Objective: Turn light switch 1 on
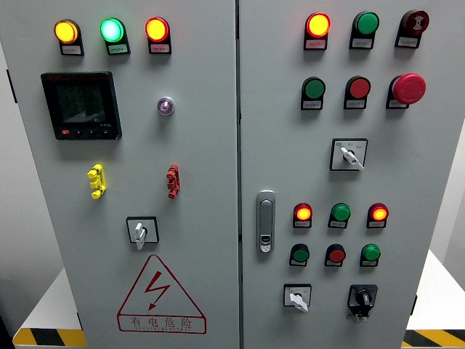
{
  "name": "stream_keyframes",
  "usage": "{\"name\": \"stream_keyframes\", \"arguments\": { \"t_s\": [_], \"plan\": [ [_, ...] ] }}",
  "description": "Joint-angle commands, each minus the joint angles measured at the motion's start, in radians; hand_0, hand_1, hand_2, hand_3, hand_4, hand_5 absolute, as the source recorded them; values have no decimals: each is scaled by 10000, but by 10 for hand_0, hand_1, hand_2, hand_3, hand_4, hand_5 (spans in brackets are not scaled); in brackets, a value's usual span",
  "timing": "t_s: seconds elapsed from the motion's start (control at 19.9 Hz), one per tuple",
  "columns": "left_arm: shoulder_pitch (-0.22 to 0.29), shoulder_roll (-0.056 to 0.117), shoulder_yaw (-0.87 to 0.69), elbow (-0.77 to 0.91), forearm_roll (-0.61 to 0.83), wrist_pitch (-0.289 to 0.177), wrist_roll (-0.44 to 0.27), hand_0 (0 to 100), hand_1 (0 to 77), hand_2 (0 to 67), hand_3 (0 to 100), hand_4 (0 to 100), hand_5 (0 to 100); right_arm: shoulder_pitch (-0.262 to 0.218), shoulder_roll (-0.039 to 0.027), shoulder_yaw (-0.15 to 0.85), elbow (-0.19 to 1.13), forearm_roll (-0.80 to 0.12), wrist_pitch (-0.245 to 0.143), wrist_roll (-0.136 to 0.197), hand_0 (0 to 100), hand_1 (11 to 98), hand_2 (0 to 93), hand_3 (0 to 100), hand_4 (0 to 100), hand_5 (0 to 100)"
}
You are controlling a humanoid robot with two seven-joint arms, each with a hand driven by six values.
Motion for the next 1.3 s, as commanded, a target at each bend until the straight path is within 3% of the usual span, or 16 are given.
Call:
{"name": "stream_keyframes", "arguments": {
  "t_s": [0.0, 0.35, 0.6, 0.9, 1.0, 1.25],
  "plan": [
    [-22, 6, 2, 21, -1, 24, 178, 0, 0, 0, 0, 0, 0, 0, 0, -9, 13, 0, 0, -5, 0, 190, 0, 196, 193, 106],
    [-22, -86, 17, 6, -1, 24, 240, 0, 0, 0, 0, 0, 0, 0, 0, -9, -2, 0, 0, -5, 0, 197, 0, 196, 193, 106],
    [-22, -25, -13, 6, -16, 9, 209, 0, 0, 0, 0, 0, 0, 0, 0, 6, -2, 0, 0, -5, 0, 196, 0, 196, 193, 106],
    [-22, -101, -762, 6, 259, 24, 209, 0, 0, 0, 0, 0, 0, 0, 0, -9, 13, 0, 0, -5, 0, 197, 0, 196, 193, 106],
    [-22, -147, -1574, -9, 946, -7, 209, 0, 0, 0, 0, 0, 0, 0, 0, -9, -2, 0, 0, -5, 0, 198, 0, 196, 193, 106],
    [9, -239, -5023, 6, 4425, -7, 209, 0, 0, 0, 0, 0, 0, 0, 0, -9, -2, 0, 0, -5, 0, 197, 0, 196, 193, 106]
  ]
}}
